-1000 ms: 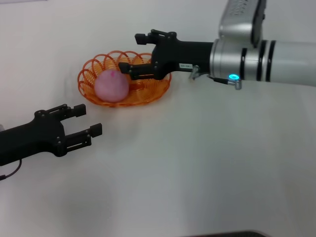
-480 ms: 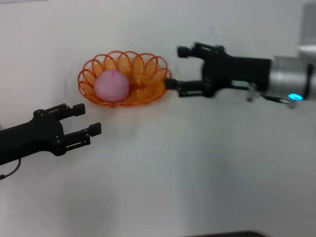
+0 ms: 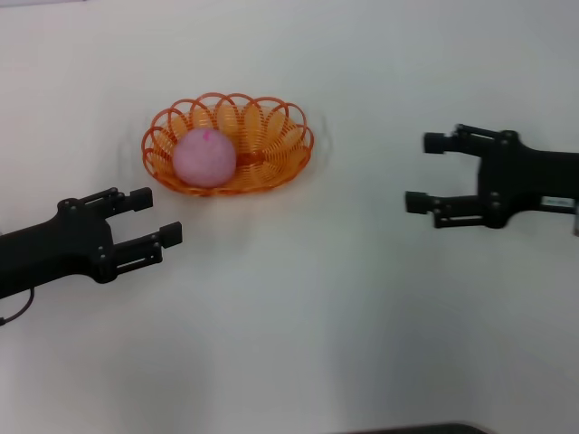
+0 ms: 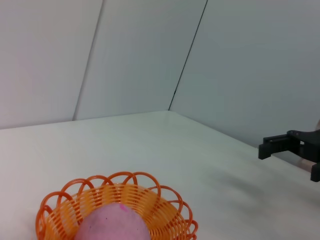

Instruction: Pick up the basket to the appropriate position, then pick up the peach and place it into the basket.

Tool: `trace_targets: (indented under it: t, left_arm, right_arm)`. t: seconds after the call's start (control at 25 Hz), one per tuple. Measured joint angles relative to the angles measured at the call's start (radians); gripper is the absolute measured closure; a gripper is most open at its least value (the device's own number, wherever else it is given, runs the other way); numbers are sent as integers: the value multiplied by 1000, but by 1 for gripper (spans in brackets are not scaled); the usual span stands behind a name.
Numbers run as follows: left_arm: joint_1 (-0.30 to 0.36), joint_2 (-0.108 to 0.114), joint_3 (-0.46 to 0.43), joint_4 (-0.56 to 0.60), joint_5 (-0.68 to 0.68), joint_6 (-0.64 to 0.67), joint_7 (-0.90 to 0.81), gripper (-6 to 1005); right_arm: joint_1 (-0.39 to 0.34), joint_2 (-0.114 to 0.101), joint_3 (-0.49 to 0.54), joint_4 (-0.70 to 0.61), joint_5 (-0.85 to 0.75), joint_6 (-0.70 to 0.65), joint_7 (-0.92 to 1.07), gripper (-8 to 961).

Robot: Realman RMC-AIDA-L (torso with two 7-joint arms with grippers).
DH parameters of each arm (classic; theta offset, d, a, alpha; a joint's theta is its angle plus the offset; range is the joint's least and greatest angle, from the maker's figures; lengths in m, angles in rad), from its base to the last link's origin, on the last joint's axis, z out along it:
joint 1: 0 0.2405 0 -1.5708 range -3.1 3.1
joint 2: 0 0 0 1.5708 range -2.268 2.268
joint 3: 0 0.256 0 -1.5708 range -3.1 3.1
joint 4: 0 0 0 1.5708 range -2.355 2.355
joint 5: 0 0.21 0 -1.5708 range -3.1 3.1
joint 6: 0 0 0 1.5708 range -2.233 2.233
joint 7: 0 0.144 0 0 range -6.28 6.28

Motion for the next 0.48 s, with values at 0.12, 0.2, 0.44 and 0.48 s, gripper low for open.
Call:
trace_targets:
  t: [0.12,0.2,0.44,0.48]
  left_arm:
    - [1,0,0,1,0,-1,0,263]
    - [2,0,1,2,0,0,0,263]
    - [5,0,-2,3,0,2,0,263]
    - [6,0,-2,3,0,2,-1,263]
  right_arm:
    - [-6,2,62,-8,-53,-23,0,-6]
    - [-6,2,86,-9,-81,-32,1,-6]
    - [-7,0,111,-10,-99,-38,1,-6]
    - [-8,-1,112,-10,-99,-39,1,-6]
